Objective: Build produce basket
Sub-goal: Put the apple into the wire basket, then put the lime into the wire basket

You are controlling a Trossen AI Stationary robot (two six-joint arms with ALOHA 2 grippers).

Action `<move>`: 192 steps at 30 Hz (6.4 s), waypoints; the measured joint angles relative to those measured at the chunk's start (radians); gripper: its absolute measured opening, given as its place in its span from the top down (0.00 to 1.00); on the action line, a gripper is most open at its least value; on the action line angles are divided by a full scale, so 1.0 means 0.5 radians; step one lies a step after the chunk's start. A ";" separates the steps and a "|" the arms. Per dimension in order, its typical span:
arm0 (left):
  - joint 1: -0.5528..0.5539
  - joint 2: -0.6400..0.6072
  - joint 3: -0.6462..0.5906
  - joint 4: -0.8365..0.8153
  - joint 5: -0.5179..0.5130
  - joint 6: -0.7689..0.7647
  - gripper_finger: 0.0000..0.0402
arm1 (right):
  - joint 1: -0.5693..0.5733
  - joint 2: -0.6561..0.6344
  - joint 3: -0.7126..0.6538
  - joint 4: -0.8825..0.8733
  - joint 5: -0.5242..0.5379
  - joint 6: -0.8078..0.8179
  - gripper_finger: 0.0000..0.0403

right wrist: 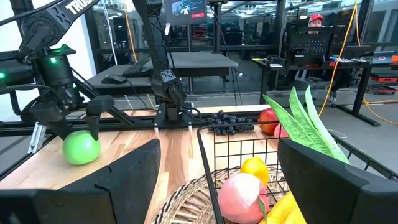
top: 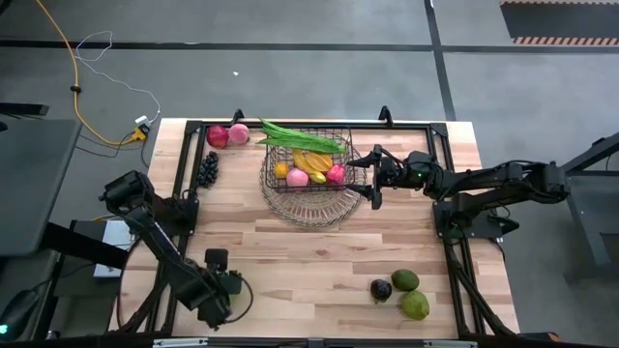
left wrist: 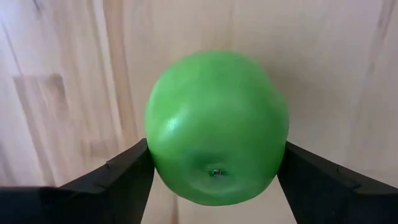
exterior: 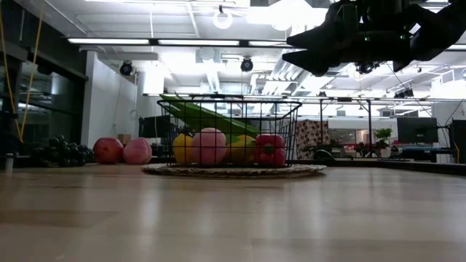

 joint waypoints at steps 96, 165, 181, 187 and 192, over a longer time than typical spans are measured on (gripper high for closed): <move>1.926 -0.586 -1.061 2.731 -1.323 1.308 0.14 | 0.002 -0.001 0.000 -0.031 -0.001 0.045 0.22; 1.661 -1.833 -1.741 3.297 -0.212 1.869 0.08 | 0.429 -0.008 0.693 -1.945 0.139 0.527 0.22; 1.660 -1.833 -1.740 3.298 -0.225 1.832 0.08 | 1.670 0.042 1.070 -3.399 0.416 2.547 0.22; 1.660 -1.834 -1.740 3.299 -0.241 1.852 0.08 | 1.828 0.214 1.070 -3.462 0.297 2.783 0.22; 1.660 -1.834 -1.740 3.300 -0.288 1.869 0.08 | 1.885 0.380 1.070 -3.406 0.222 2.798 0.22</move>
